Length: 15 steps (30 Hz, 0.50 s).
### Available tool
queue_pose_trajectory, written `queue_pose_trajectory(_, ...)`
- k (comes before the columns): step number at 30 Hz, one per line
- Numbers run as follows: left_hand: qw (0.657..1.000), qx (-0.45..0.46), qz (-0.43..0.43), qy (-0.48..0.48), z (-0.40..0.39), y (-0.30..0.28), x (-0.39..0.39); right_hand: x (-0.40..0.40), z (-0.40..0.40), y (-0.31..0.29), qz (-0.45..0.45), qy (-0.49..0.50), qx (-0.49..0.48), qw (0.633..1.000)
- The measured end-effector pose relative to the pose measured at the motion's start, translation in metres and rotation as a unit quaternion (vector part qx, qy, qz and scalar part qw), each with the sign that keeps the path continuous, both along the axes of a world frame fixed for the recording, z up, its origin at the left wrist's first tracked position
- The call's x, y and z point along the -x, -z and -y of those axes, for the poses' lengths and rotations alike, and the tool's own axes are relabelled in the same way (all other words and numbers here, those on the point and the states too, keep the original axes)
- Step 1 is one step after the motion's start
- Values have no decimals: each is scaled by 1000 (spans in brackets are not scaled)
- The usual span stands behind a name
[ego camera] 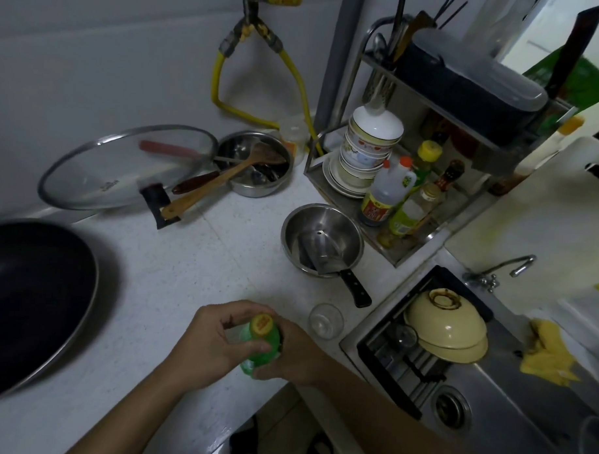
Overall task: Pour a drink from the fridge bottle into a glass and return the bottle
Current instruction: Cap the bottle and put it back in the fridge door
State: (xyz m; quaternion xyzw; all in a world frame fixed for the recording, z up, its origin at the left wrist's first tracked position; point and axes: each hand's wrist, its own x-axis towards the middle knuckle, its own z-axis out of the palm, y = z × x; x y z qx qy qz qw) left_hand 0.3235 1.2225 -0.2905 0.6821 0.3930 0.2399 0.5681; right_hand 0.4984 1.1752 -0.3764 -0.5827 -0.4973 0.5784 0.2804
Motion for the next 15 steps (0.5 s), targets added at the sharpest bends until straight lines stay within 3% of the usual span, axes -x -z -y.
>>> queue_pose_trajectory(5,999,16,-22,-36,5,38,18,9,10,4,39,107,-27,993)
queue_pose_trajectory(10,992,90,-65,-55,17,72,36,6,10,-5,70,104,-45,991)
queue_pose_trajectory(15,981,47,-130,-133,25,81,54,13,8,-17,94,107,-72,987)
